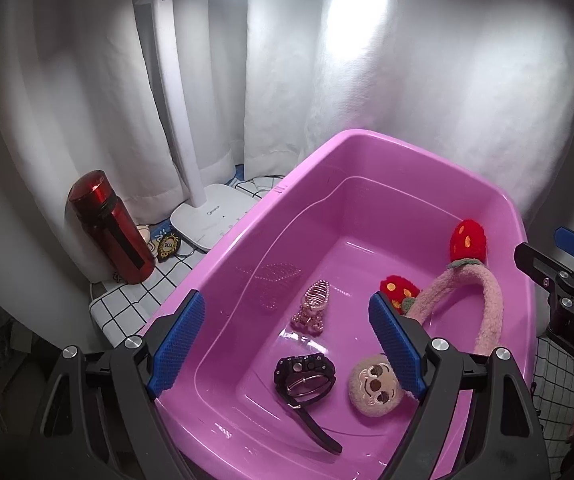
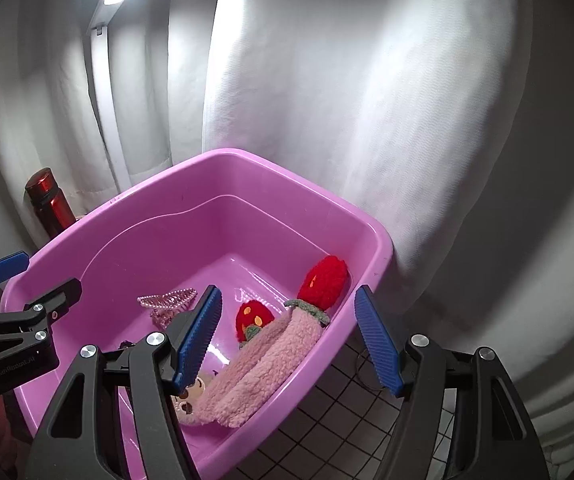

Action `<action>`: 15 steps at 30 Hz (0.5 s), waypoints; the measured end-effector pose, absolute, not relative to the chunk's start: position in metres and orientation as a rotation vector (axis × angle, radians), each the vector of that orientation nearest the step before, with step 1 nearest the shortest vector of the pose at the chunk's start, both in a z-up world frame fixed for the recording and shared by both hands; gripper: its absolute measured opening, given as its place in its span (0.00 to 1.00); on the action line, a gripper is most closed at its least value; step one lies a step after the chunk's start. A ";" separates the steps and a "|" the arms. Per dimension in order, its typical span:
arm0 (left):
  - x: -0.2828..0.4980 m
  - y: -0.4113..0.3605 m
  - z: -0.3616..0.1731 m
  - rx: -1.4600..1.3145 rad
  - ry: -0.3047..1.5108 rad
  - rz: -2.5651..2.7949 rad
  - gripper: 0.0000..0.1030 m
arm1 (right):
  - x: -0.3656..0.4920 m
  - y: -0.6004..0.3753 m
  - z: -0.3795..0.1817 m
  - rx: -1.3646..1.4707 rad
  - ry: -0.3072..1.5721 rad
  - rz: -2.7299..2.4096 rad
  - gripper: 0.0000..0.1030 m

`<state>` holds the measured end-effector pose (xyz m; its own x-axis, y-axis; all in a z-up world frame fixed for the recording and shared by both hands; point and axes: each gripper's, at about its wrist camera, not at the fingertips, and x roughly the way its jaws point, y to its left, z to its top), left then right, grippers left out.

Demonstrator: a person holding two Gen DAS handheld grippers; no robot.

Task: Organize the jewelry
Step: 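Move both tools back over the table toward the black strap and silver ring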

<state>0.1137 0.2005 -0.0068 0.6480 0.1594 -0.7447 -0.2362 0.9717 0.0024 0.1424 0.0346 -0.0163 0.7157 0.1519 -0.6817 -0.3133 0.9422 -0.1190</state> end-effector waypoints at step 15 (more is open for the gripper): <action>0.079 0.143 0.014 -0.121 0.786 0.108 0.81 | 0.056 -0.051 0.001 -0.096 0.641 0.178 0.64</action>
<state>0.0786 0.1431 0.0139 0.7018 0.0517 -0.7105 -0.1417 0.9876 -0.0681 0.0559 -0.0513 0.0013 0.7868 0.1353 -0.6022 -0.1948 0.9803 -0.0342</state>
